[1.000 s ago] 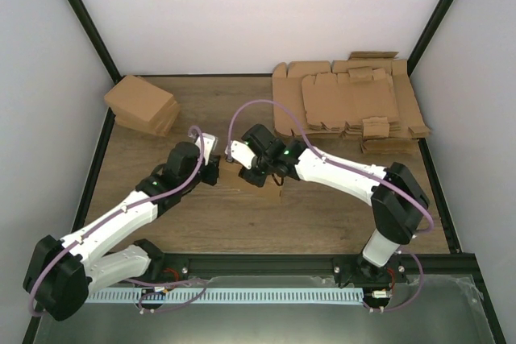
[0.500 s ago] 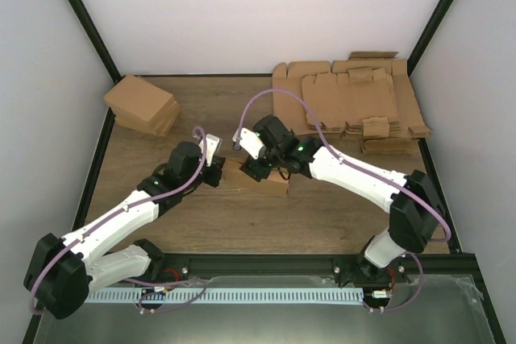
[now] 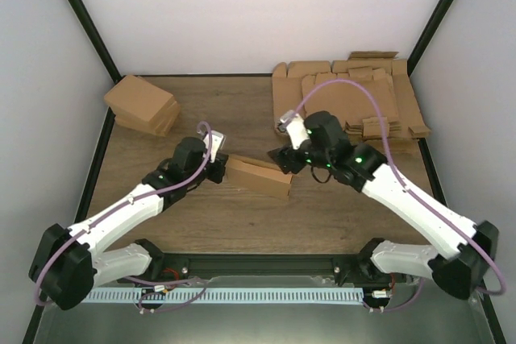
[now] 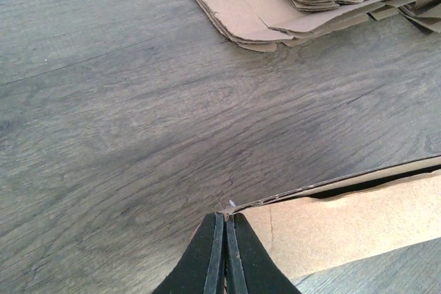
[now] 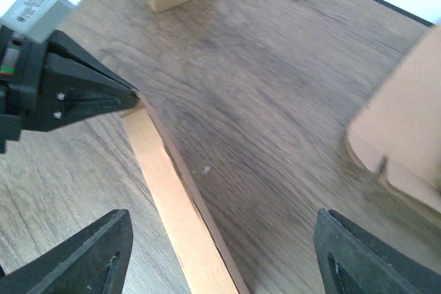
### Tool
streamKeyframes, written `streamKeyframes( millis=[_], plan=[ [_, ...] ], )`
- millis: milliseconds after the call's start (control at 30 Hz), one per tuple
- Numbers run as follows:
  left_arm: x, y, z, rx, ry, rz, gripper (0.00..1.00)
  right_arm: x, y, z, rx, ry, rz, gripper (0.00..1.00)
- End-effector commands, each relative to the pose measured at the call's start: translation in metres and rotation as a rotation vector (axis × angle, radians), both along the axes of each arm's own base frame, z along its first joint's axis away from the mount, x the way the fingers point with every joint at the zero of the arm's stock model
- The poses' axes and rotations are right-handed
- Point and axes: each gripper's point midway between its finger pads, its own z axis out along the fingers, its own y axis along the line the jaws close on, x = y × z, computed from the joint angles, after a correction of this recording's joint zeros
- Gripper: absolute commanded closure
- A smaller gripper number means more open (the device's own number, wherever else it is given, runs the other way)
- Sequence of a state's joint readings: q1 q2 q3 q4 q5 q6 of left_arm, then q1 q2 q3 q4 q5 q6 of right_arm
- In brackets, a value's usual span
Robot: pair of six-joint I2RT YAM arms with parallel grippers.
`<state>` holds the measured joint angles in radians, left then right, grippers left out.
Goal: Fold the paper box
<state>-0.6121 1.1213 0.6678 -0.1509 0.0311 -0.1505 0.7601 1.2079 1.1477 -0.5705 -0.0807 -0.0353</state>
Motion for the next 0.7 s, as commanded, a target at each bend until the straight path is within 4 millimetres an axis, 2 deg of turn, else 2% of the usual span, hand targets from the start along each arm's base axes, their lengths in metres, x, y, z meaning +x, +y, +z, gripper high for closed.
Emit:
streamKeyframes(
  millis=[0,100,300,433,667],
  plan=[
    [0.001,-0.005,0.002,0.008,0.000,-0.022,0.96,-0.008,-0.046,0.000,0.047,0.085,-0.198,0.28],
    [0.003,-0.007,0.002,0.011,0.005,-0.023,0.96,-0.013,-0.062,-0.003,0.055,0.129,-0.268,0.38],
    [0.004,-0.007,0.002,0.017,0.008,-0.026,0.96,-0.025,-0.071,-0.019,0.047,0.202,-0.305,0.45],
    [0.004,-0.008,0.000,0.021,0.014,-0.028,0.96,-0.028,-0.067,-0.031,0.020,0.229,-0.273,0.50],
    [0.004,-0.008,0.001,0.019,0.013,-0.027,0.96,-0.025,-0.061,-0.058,-0.040,0.308,-0.278,0.48]
  ],
)
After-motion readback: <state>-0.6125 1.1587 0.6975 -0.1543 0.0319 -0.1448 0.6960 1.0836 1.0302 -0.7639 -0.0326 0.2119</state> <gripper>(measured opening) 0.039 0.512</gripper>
